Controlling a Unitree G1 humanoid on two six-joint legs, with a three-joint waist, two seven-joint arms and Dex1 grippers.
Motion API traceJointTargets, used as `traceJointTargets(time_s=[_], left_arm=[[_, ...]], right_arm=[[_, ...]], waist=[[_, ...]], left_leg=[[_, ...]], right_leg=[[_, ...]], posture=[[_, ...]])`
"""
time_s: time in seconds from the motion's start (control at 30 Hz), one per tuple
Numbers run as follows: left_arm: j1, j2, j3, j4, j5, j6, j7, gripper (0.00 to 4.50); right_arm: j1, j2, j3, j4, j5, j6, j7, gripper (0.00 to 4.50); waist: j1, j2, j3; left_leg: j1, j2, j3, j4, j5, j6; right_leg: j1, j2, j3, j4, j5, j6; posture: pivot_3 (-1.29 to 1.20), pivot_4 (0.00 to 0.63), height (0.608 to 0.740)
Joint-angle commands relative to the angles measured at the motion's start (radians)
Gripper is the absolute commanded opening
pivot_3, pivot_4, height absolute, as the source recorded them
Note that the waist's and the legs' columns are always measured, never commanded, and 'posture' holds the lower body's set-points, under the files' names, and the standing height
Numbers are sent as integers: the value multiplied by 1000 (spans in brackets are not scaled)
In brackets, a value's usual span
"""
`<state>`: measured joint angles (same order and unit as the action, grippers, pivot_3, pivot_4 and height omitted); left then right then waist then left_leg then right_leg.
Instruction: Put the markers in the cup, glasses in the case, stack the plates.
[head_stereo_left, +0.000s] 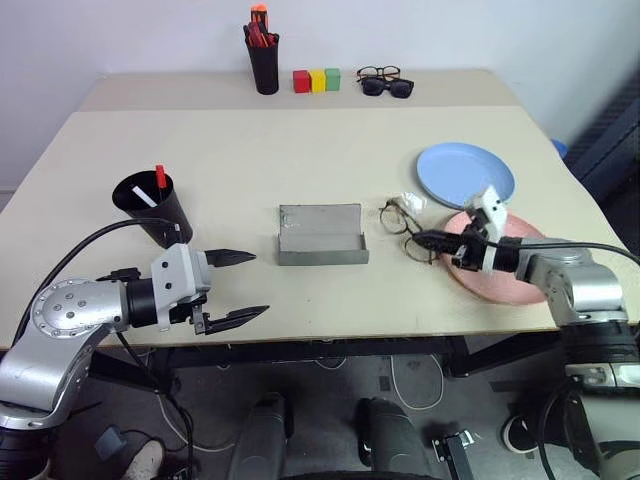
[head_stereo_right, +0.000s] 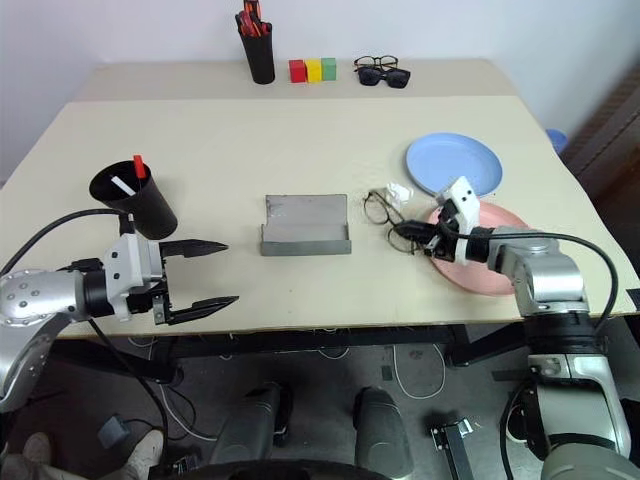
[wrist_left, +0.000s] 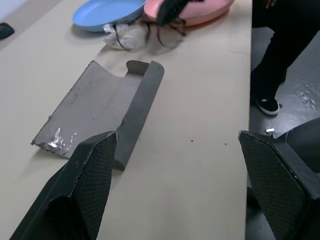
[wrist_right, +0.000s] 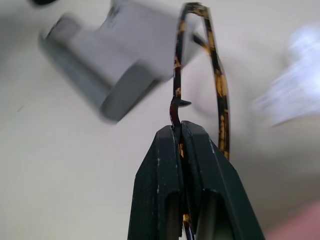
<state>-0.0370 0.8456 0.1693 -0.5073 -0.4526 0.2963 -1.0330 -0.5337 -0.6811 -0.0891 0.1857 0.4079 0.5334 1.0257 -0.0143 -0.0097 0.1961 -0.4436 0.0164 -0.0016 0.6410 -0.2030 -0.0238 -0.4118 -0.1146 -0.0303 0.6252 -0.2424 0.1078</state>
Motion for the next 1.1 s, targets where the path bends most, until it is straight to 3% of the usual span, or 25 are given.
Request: traceJointTargets(time_s=[0.03,0.23,0.53,0.87,1.1], left_arm=[[-9,-1,-5,-14,-3,-6,10,3986],[-15,2,-9,-18,-4,2,21,3986],[41,12,40,-71,-12,27,54,3986],[181,9,174,-162,-60,73,86,3986],[288,-47,304,-167,-188,68,53,3986]], right_arm=[[-88,63,-38,-145,73,-39,-28,34],[-140,160,72,-208,84,-36,9,34],[-226,275,232,35,-67,-258,68,34],[-277,331,291,272,-186,-456,124,34],[-309,326,287,355,-216,-496,165,34]], waist=[[-5,0,0],[4,0,0],[-1,0,0],[-3,1,0],[-5,1,0]], left_leg=[[0,0,1,-2,0,0],[1,1,-1,-10,1,0],[1,0,0,-9,2,-2],[1,0,0,-10,3,-3],[1,1,0,-10,3,-3]], right_leg=[[-1,0,0,0,0,0],[-5,2,0,2,0,0],[-5,2,0,2,0,0],[-6,2,0,4,0,0],[-7,2,0,4,0,0]], posture=[[0,150,740],[0,150,740],[0,150,740],[0,150,740],[0,150,740]])
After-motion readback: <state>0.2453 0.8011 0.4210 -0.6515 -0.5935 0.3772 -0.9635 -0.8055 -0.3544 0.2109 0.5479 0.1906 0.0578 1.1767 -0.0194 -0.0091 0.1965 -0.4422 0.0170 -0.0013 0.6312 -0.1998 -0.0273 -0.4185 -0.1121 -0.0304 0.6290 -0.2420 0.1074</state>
